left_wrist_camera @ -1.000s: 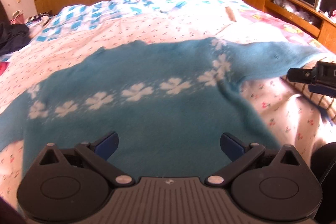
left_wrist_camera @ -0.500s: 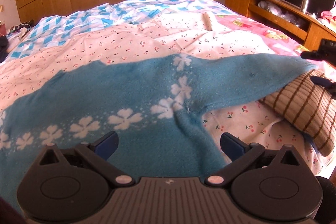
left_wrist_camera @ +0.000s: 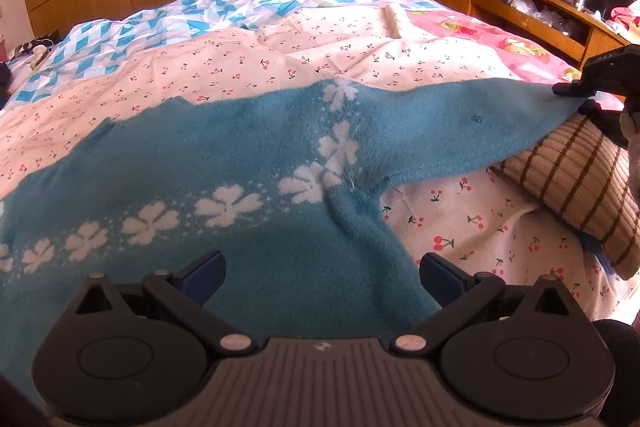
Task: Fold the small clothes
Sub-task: 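Grasp the sweater sleeve cuff with the right gripper and lift it, then carry the held sleeve across the sweater body and release it with the right gripper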
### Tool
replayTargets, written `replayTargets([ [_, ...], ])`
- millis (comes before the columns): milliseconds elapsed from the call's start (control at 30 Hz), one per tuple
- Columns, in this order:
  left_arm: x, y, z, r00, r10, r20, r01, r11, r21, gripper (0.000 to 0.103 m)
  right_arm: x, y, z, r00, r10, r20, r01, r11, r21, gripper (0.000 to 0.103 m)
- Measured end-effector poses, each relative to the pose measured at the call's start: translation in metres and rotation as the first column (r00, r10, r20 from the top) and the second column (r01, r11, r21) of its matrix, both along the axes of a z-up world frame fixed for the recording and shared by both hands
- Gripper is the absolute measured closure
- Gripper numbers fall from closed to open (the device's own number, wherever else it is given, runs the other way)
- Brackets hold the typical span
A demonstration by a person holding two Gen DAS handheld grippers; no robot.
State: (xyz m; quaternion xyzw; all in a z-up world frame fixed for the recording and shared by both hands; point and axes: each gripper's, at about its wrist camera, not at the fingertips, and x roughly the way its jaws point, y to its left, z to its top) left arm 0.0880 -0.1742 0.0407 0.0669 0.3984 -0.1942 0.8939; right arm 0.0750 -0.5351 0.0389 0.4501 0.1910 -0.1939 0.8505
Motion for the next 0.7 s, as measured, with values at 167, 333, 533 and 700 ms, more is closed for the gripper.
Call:
replayTargets([
  [167,-0.006,0.031,0.001,0.999,0.042,0.013,-0.042,0.999,-0.018,0.0,0.009,0.054,0.038,0.987,0.143,0.067,-0.133,0.982,-0.135,0.093],
  [333,-0.012,0.085,0.001,0.991,0.131,0.026,-0.13,0.991,-0.032,0.0,0.044,0.145,0.07,0.924,0.37,0.094,-0.35,0.919,-0.184,0.093],
  [533,-0.023,0.164,-0.004,0.963,0.266,0.041,-0.265,0.964,-0.033,0.0,0.092,0.295,0.072,0.789,0.614,-0.001,-0.588,0.755,-0.291,0.094],
  [700,-0.031,0.216,-0.013,0.923,0.383,0.028,-0.38,0.922,-0.077,0.0,0.116,0.414,0.027,0.654,0.731,-0.193,-0.731,0.547,-0.408,0.094],
])
